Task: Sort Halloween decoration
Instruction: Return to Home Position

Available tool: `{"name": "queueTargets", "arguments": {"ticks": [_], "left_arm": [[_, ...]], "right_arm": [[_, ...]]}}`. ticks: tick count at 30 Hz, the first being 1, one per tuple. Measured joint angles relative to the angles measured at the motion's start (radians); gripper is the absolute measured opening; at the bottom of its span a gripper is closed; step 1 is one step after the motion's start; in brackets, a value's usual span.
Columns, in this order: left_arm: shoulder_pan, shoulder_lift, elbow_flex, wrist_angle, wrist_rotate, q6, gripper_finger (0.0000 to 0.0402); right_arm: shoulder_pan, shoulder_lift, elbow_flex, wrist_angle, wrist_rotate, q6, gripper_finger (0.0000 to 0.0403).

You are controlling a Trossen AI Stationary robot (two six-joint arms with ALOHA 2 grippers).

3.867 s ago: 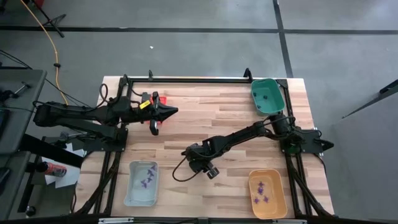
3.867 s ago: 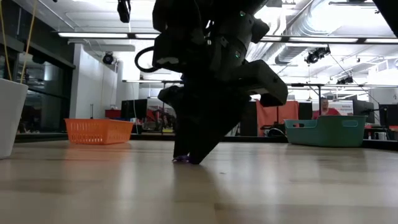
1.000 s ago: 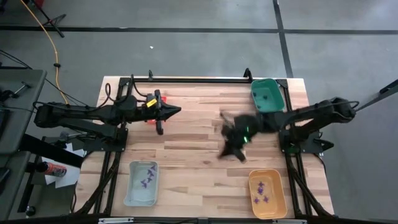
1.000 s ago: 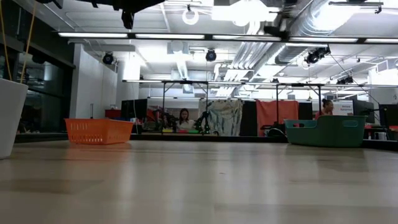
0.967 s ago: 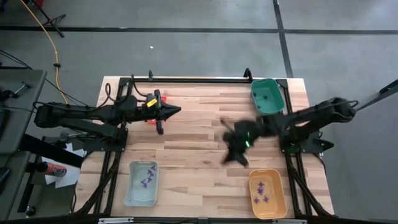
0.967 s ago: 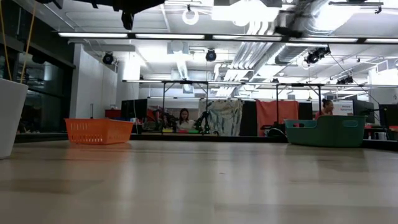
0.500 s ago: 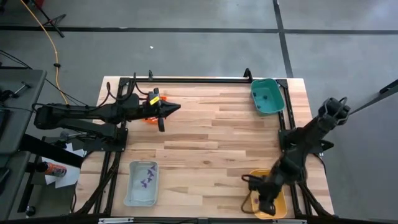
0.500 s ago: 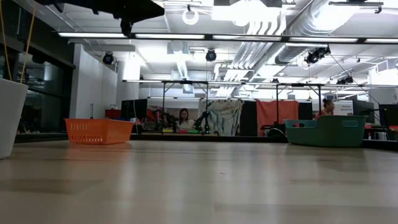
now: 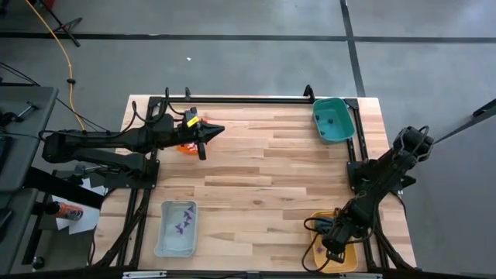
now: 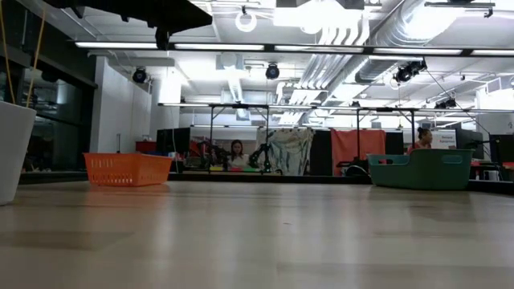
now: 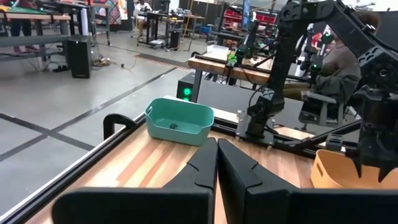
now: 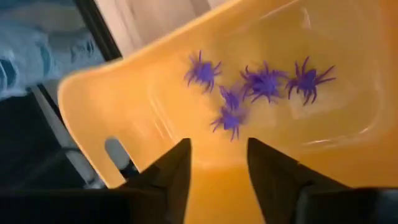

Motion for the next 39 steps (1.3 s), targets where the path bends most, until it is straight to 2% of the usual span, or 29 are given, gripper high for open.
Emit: {"name": "queueTargets", "arguments": {"ticks": [4,7,10,15,16,19,24,27,31,34,39], "left_arm": [[0.0,0.0,0.0,0.0,0.0,-0.009,0.0],[0.0,0.0,0.0,0.0,0.0,-0.027,0.0],[0.0,-0.003,0.0,0.0,0.001,-0.053,0.0],[-0.002,-0.029,0.0,0.031,0.017,-0.152,0.0],[-0.002,-0.039,0.0,0.044,0.024,-0.172,0.0],[-0.007,-0.068,0.003,0.069,0.05,-0.197,0.0],[-0.052,-0.12,0.003,0.035,0.059,-0.204,0.0],[-0.084,-0.149,0.002,0.013,0.066,-0.231,0.0],[-0.126,-0.189,0.002,-0.001,0.076,-0.214,0.0],[-0.154,-0.231,-0.012,0.0,0.092,-0.165,0.0],[-0.173,-0.323,-0.076,0.008,0.088,-0.122,0.0]], "right_arm": [[-0.004,-0.017,0.0,-0.007,-0.05,-0.087,0.0197],[-0.013,-0.052,0.011,0.01,-0.023,-0.156,0.0203],[-0.056,-0.084,0.052,-0.016,0.05,-0.254,0.0163],[-0.204,-0.144,0.145,-0.092,0.132,-0.57,0.0024],[-0.246,-0.158,0.158,-0.089,0.148,-0.634,0.0013],[-0.38,-0.193,0.178,-0.061,0.197,-0.791,0.0024],[-0.602,-0.227,0.18,0.096,0.236,-1.044,0.0003],[-0.721,-0.227,0.18,0.253,0.209,-1.131,0.0009],[-0.842,-0.222,0.18,0.461,0.086,-1.175,0.0002],[-0.899,-0.222,0.18,0.583,0.035,-1.156,0.0003],[-0.939,-0.222,0.18,0.678,-0.009,-1.148,0.0001]]}}
